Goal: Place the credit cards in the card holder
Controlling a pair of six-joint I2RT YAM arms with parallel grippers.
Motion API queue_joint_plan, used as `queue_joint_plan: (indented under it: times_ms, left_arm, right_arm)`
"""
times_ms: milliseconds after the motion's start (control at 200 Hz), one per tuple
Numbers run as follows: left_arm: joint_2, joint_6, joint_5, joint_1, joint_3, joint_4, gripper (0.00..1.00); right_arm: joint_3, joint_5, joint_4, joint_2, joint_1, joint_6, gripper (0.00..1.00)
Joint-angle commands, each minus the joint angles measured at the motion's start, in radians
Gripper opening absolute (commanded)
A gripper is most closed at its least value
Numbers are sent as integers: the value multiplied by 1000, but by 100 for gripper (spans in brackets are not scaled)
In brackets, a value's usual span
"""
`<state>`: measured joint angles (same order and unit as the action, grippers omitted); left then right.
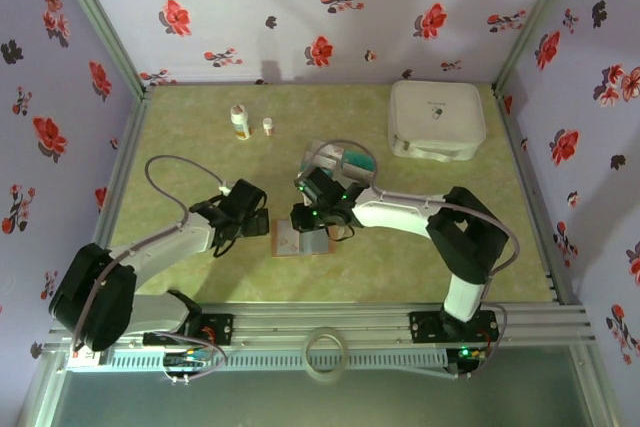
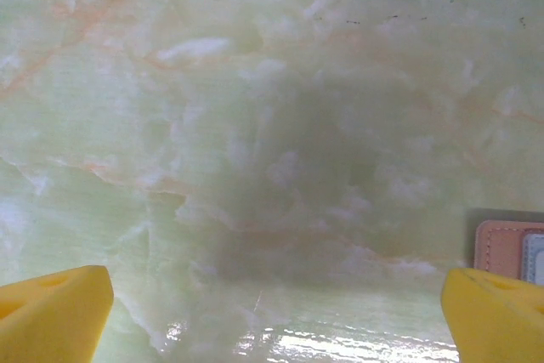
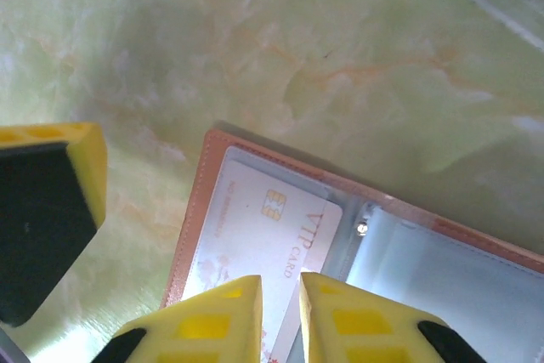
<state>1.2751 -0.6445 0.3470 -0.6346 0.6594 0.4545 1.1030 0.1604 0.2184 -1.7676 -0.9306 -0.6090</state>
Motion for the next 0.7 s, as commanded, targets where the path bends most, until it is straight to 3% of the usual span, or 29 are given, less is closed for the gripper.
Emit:
queue_joint_plan:
  times_ms: [0,300,695]
  left_arm:
    - [-32,32,-28,8,-7,12,100]
    - [-72,26,-107,-10,-60,-36,100]
    - [-14,-13,-113,-82,-94,-95,100]
  right_arm:
    - [-47,-28,18,46,16,6,24]
    - [-205,-30,-32,151,71,-33,41]
    - [-258,-15,-70,182,98,-56,45]
